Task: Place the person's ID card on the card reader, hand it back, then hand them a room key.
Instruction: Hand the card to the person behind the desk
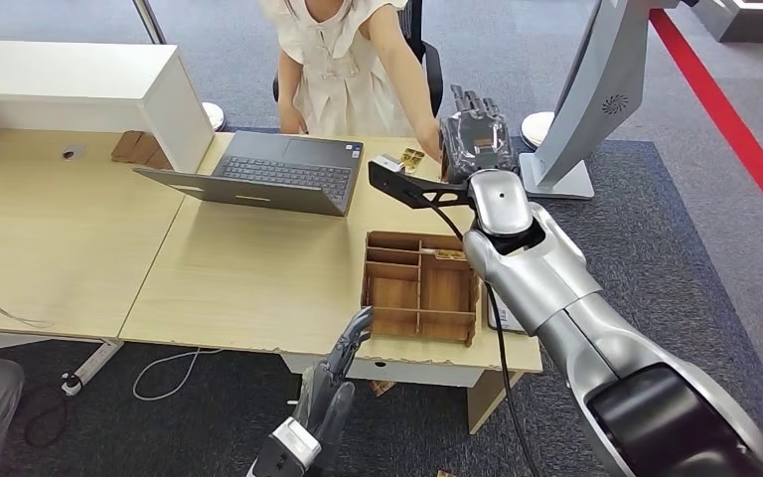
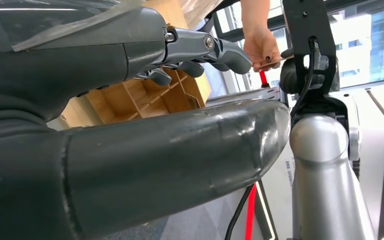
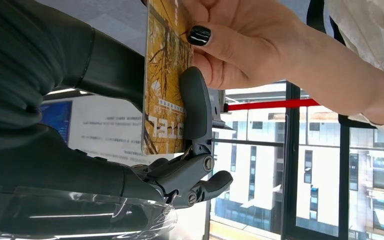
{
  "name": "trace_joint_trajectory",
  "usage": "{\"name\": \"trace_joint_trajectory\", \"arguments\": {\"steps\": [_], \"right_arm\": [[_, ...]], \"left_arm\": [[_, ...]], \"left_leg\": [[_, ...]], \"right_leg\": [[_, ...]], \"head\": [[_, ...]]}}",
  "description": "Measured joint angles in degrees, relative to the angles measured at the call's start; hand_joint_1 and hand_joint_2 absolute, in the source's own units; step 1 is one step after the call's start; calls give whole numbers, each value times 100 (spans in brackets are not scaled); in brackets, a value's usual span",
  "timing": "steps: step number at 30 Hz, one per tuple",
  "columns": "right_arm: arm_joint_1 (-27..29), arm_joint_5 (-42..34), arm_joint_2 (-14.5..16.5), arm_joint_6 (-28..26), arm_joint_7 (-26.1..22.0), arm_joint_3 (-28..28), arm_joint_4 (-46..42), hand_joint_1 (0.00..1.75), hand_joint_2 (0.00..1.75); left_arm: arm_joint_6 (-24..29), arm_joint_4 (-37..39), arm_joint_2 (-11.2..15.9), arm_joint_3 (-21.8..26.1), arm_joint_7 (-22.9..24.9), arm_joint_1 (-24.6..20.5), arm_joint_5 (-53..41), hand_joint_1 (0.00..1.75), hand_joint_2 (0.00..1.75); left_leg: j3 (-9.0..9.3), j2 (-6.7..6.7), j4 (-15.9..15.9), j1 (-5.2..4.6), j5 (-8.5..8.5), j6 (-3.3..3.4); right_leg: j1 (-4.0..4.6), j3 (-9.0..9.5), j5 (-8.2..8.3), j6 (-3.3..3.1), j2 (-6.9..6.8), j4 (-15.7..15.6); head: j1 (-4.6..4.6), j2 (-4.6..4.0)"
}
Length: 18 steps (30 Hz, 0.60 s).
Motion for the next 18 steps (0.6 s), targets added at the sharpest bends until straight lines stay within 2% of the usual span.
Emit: {"name": "trace_joint_trajectory", "arguments": {"steps": [4,9,18], "right_arm": [[-1,12,-32,43,63,21,38,0,175],[6,-121,-76,-174,169,9,38,0,175],[273,-631,-182,-1140,58,-208,-316,0,175]], "left_arm": [[1,39,-12,-19,1,-18,16,0,0],[60,55,-20,-21,2,-21,6,0,0],[179,74,-31,-11,3,-21,-33,0,0]], "left_leg": [[1,0,0,0,0,0],[1,1,0,0,0,0],[2,1,0,0,0,0]], "right_leg": [[0,0,0,0,0,0],[0,0,0,0,1,0],[0,0,0,0,1,0]], "head": [[0,0],[0,1],[0,1]]}}
